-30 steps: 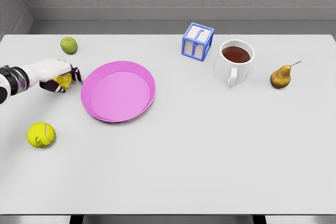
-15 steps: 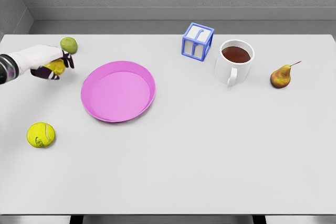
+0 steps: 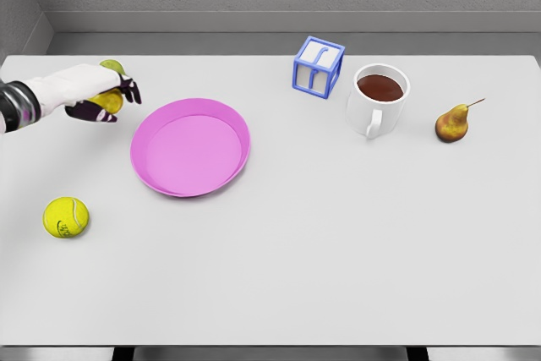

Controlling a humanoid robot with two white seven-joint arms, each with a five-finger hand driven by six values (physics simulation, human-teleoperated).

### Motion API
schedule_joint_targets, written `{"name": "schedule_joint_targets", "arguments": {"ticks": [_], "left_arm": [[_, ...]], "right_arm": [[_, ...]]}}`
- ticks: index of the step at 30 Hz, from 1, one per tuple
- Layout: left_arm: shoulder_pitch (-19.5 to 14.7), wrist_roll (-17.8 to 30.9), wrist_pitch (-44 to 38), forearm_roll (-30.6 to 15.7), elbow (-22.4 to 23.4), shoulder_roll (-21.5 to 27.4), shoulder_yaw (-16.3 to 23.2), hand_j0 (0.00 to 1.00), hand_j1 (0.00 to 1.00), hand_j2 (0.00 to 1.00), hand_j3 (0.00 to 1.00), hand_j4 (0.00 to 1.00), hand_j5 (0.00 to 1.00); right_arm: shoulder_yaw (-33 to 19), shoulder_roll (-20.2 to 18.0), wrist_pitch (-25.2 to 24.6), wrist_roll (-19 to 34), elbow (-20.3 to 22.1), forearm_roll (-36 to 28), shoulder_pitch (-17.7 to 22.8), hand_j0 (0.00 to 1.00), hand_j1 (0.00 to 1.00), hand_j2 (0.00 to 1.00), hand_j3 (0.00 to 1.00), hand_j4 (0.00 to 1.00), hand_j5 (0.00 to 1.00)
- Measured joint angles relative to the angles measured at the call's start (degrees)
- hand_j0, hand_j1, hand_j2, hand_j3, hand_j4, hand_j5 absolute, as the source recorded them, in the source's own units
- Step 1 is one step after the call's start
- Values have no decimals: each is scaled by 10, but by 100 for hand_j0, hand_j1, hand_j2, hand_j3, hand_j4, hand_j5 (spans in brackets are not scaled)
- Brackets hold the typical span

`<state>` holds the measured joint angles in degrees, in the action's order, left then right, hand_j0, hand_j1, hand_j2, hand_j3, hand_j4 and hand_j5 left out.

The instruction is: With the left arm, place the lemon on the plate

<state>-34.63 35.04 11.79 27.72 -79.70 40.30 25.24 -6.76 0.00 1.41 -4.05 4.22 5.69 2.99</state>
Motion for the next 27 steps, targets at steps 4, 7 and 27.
{"name": "schedule_joint_targets", "arguments": {"ticks": [4,7,27], "left_arm": [[1,0,0,-1,-13,-1,0,56,56,56,56,56,56],[1,0,4,-1,-20,-3,1,57,57,57,57,57,57],[7,0,32,-5,-72,-47,12,57,57,57,57,57,57]], "right_arm": [[0,0,0,0,0,0,0,100,100,100,100,100,100],[0,0,0,0,0,0,0,100,100,100,100,100,100],[0,0,0,0,0,0,0,100,100,100,100,100,100]]}}
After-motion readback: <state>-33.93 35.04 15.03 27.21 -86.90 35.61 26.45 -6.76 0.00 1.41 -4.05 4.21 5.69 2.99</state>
